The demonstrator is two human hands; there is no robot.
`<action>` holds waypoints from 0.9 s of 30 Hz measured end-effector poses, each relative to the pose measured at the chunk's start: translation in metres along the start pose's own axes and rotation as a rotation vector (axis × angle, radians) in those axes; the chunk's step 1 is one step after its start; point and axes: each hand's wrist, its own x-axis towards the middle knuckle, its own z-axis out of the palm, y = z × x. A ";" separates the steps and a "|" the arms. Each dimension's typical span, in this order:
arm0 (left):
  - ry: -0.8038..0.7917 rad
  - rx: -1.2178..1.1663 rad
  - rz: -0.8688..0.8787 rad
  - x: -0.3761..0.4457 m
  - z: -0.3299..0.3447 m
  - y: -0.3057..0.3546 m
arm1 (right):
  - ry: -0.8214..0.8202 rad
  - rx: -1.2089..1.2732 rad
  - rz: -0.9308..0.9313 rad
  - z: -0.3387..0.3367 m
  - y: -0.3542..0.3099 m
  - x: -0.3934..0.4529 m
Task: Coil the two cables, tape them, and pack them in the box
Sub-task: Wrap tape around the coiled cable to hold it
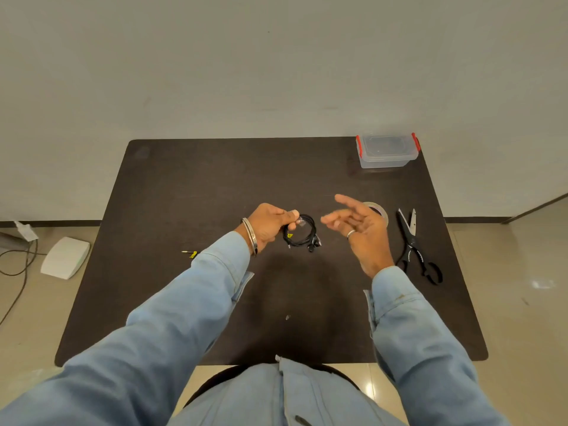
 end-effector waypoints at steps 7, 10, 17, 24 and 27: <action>-0.006 0.116 0.241 0.003 0.012 -0.005 | -0.179 -0.314 0.035 0.022 -0.002 0.015; 0.039 0.133 0.265 0.006 0.010 -0.007 | -0.100 -0.472 -0.072 0.025 -0.002 0.016; 0.033 0.050 0.197 -0.003 0.012 -0.003 | 0.052 -0.940 -0.567 0.031 0.017 0.015; -0.056 -0.008 0.095 -0.006 0.012 0.000 | 0.225 -0.855 -0.459 0.036 0.023 0.003; -0.067 -0.011 0.094 -0.005 0.011 -0.003 | 0.240 -0.914 -0.495 0.036 0.028 -0.001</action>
